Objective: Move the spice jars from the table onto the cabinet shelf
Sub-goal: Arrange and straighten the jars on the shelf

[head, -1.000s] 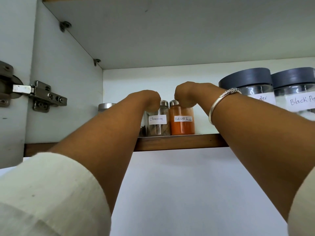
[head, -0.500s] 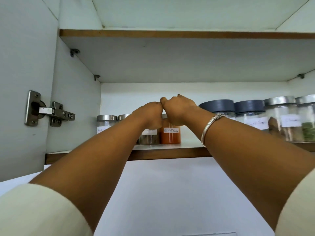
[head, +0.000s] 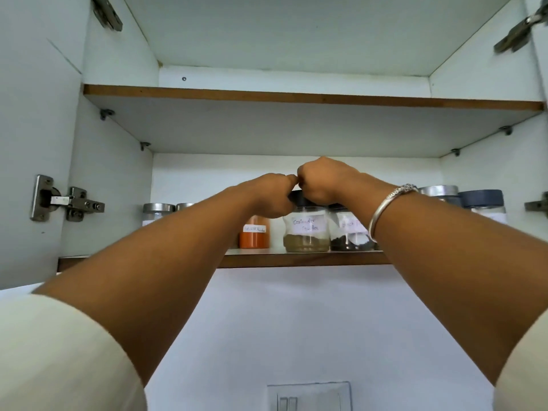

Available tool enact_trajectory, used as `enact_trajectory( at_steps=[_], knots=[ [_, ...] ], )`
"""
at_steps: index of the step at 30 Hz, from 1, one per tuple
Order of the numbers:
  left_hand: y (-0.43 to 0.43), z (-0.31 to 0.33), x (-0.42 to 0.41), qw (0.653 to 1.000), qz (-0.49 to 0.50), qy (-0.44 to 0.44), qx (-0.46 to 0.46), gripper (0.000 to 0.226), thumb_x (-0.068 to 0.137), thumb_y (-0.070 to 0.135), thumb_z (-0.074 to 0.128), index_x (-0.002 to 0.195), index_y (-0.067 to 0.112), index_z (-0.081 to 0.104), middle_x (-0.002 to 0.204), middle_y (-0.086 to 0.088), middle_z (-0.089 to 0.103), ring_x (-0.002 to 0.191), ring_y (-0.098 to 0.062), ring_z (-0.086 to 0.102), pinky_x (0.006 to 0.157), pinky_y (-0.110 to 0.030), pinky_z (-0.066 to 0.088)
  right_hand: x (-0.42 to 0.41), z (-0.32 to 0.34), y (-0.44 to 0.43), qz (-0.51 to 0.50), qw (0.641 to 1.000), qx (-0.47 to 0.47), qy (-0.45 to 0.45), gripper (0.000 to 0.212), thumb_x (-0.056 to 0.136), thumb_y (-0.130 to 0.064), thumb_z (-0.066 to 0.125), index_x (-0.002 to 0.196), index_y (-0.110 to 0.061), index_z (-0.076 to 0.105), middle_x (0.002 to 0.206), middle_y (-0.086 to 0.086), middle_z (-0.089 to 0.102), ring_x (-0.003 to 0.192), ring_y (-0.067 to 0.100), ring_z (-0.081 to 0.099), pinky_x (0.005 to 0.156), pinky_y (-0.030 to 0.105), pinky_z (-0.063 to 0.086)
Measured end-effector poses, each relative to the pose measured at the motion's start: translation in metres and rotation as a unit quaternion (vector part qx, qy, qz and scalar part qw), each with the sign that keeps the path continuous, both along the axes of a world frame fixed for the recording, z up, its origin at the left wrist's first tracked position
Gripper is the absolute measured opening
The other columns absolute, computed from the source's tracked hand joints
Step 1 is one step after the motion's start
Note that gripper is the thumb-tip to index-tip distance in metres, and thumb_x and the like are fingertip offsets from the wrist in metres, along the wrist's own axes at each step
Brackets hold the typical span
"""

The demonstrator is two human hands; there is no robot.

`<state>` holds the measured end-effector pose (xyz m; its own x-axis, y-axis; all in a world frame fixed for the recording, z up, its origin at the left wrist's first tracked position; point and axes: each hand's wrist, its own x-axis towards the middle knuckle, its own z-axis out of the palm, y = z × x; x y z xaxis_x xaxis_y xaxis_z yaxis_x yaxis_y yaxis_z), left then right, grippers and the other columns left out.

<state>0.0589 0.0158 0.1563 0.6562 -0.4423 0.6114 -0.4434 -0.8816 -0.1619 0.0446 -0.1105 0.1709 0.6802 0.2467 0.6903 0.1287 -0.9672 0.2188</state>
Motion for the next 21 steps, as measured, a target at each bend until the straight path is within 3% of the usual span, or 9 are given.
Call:
enact_trajectory(
  at_steps=[3,6,10,15,21],
  knots=[
    [-0.017,0.000,-0.008,0.999,0.038,-0.003,0.018,0.042,0.091,0.023,0.053,0.130,0.009,0.046,0.127,-0.011,0.057,0.113,-0.029,0.052,0.097,-0.041,0.044,-0.001,-0.003,-0.031,0.001,1.000,0.006,0.008,0.017,0.090,-0.019,0.047,0.101,-0.010,0.057,0.103,0.012,0.060,0.087,0.028,0.052,0.071,0.032,0.041],
    [-0.034,-0.005,-0.009,0.999,0.040,-0.004,0.002,0.031,0.091,0.016,0.049,0.122,0.012,0.052,0.115,-0.009,0.061,0.098,-0.025,0.053,0.081,-0.034,0.044,0.003,-0.006,-0.058,0.009,1.000,0.022,0.019,0.008,0.088,-0.012,0.048,0.088,-0.006,0.055,0.105,0.015,0.064,0.085,0.028,0.053,0.071,0.031,0.044],
    [-0.047,-0.009,-0.004,0.997,0.068,-0.038,-0.028,0.025,0.089,0.010,0.047,0.111,0.010,0.059,0.105,-0.009,0.063,0.091,-0.025,0.054,0.074,-0.033,0.043,0.008,-0.013,-0.079,0.046,0.997,0.045,0.035,0.029,0.088,-0.013,0.049,0.112,-0.003,0.062,0.113,0.014,0.064,0.103,0.031,0.059,0.088,0.038,0.051],
    [-0.054,0.003,-0.002,0.994,0.091,-0.053,-0.034,0.011,0.087,0.012,0.057,0.090,0.010,0.067,0.079,-0.004,0.056,0.077,-0.021,0.049,0.065,-0.028,0.035,0.021,-0.009,-0.088,0.076,0.995,0.055,0.037,0.028,0.087,-0.009,0.050,0.109,-0.007,0.067,0.111,0.012,0.067,0.102,0.030,0.061,0.087,0.039,0.053],
    [-0.057,0.008,0.036,0.990,0.131,-0.058,-0.004,0.014,0.085,0.010,0.059,0.092,0.010,0.071,0.082,-0.007,0.063,0.076,-0.023,0.051,0.065,-0.029,0.040,0.050,-0.008,-0.084,0.070,0.996,0.048,0.035,0.032,0.084,-0.006,0.048,0.111,-0.012,0.064,0.112,0.009,0.064,0.102,0.031,0.059,0.088,0.039,0.052]
  ],
)
